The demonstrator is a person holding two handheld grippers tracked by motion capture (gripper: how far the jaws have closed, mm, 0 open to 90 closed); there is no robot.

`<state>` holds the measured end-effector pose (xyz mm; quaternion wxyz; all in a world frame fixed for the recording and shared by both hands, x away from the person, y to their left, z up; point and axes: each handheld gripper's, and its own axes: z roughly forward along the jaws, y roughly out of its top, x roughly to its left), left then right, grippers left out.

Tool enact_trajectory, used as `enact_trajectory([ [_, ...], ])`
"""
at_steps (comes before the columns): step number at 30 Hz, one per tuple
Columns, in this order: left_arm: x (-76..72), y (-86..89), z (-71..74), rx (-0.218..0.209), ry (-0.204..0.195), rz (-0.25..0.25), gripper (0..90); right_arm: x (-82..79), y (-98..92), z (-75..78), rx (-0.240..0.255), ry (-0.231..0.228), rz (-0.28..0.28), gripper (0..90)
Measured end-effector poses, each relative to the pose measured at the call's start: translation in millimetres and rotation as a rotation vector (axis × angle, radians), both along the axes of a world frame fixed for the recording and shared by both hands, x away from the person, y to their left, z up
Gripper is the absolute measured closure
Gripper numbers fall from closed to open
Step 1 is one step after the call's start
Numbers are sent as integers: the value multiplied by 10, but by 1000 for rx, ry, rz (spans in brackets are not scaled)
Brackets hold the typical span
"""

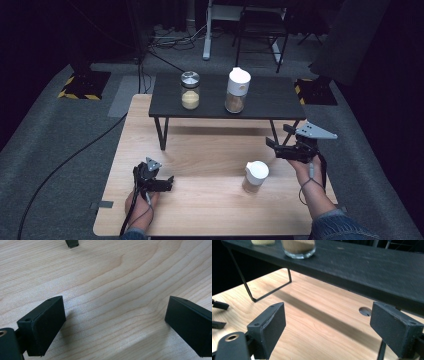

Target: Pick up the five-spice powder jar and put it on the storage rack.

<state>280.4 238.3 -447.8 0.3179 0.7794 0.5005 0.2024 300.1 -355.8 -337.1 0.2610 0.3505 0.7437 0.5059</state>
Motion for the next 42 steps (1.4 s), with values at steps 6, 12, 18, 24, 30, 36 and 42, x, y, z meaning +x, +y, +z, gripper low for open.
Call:
enact_trajectory([
  [6, 0, 0, 0, 0, 0, 0, 31, -88, -121, -111, -11, 13, -16, 107],
  [12, 1, 0, 0, 0, 0, -1, 29, -151, -232, -228, -7, 41, -32, 90],
  [18, 2, 1, 0, 0, 1, -1, 28, -107, -280, -243, -55, 130, -46, 45],
  [24, 3, 2, 0, -1, 1, -1, 28, -151, -332, -391, -56, 143, -61, 47],
  [30, 2, 1, 0, -1, 1, -1, 28, -223, -394, -504, -48, 151, -76, 47],
  [36, 2, 1, 0, -1, 1, -1, 28, -295, -450, -652, -38, 159, -81, 47],
  [42, 2, 1, 0, -1, 1, -1, 28, -346, -472, -797, -39, 174, -88, 46],
])
